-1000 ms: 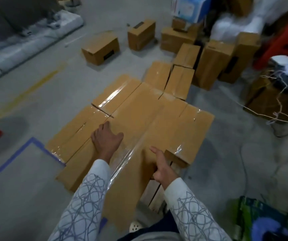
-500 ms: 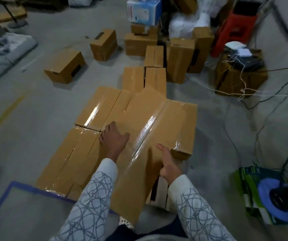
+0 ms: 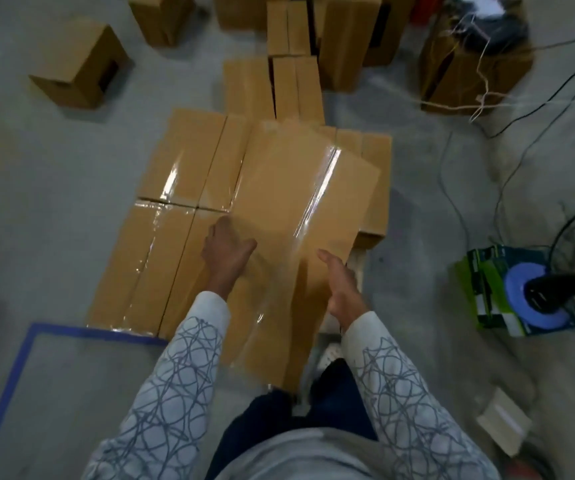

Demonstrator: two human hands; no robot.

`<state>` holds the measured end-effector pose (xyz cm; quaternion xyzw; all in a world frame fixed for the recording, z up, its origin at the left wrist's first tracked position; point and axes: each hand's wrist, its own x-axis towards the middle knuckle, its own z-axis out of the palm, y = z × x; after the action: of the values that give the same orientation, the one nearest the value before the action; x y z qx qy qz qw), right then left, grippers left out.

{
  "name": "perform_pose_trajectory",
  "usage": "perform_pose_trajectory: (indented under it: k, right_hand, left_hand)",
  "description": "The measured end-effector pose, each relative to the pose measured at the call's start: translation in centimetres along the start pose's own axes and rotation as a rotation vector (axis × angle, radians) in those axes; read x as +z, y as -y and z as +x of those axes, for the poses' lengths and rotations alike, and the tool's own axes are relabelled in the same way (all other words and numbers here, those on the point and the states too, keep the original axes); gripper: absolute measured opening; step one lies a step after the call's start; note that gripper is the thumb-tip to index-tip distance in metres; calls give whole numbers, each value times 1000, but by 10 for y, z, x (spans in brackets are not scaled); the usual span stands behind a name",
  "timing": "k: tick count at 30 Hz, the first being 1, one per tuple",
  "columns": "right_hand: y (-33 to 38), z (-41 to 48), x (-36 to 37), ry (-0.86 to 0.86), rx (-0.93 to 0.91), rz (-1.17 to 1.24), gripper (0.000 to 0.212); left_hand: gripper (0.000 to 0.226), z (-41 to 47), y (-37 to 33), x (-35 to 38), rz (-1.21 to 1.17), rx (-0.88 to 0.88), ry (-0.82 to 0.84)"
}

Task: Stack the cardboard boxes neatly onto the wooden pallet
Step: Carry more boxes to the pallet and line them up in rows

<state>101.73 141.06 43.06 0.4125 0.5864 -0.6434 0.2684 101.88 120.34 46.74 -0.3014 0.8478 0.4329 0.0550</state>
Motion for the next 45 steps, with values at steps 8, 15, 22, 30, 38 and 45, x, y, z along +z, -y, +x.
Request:
perform_pose_trajectory:
  k: [8, 15, 22, 30, 38, 45]
  right_hand:
    - [-61, 102, -14, -204, 40, -250, 124]
    - [-129, 218, -16, -277, 95, -310, 118]
    - [-195, 310, -9, -361, 124, -337, 139]
    - [-234, 365, 19, -349, 69, -439, 109]
    - [-259, 389, 13, -237, 153, -348, 114]
    - [-258, 388, 4, -341, 81, -355, 99]
  left_hand:
    - [82, 19, 96, 76, -256, -306, 192]
    - [78, 67, 193, 164, -317, -407, 283]
    - [74, 111, 278, 225, -276, -380, 347]
    - [77, 151, 355, 248, -228, -422, 391]
    - [98, 159, 387, 269, -165, -518, 513]
    - [79, 169, 382, 272, -153, -498, 357]
